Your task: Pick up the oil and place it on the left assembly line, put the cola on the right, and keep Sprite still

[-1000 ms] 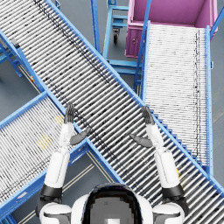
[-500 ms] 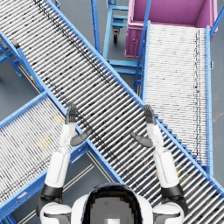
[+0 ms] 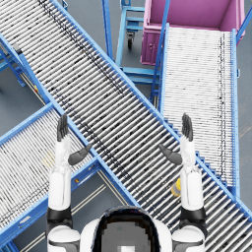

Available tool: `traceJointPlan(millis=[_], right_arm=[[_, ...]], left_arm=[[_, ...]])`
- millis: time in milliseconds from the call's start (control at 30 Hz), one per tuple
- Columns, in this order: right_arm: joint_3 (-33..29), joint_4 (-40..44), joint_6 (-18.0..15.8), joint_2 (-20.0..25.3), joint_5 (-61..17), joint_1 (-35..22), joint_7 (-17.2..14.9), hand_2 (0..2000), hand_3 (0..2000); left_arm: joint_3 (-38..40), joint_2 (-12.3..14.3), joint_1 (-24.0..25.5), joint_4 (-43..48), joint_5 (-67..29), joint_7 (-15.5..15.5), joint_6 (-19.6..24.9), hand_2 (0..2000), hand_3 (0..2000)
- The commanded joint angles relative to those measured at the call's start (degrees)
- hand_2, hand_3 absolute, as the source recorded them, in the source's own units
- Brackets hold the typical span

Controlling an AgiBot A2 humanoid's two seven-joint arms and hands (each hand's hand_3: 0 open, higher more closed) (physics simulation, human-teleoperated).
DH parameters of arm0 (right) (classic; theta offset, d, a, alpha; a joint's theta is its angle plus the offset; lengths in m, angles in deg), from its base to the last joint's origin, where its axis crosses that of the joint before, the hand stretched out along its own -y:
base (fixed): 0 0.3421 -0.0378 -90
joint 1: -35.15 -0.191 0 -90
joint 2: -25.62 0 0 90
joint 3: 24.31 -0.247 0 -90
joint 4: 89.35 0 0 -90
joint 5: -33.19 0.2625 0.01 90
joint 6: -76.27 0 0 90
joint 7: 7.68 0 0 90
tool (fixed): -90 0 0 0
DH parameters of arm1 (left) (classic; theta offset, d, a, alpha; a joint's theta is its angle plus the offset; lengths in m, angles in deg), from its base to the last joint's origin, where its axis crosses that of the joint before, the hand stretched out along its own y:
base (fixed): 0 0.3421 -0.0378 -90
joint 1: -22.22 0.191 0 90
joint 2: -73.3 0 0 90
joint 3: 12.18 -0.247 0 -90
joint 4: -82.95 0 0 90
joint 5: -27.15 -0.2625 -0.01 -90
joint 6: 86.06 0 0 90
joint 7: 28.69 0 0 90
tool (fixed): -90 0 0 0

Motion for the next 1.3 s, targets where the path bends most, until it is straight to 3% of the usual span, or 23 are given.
traceJointPlan(millis=[33,233,467,1300], right_arm=[[-1.1,0.2,0.0,0.3,-0.9,-1.1,0.0,0,0],[-2.4,-0.5,0.0,0.8,-3.0,-0.8,0.0,0,0],[-3.0,0.6,0.0,1.4,-11.2,-0.5,0.0,0,0],[-4.9,-0.7,0.0,3.1,-12.0,0.3,0.0,0,0]], left_arm=[[1.8,0.2,-1.7,0.0,-0.9,0.0,0.0,0,0],[2.7,0.7,-1.8,0.3,-5.4,0.0,0.0,0,0],[2.5,1.2,-1.7,1.0,-11.3,0.0,0.0,0,0],[1.3,2.9,-2.3,1.5,-11.9,0.0,0.0,0,0]])
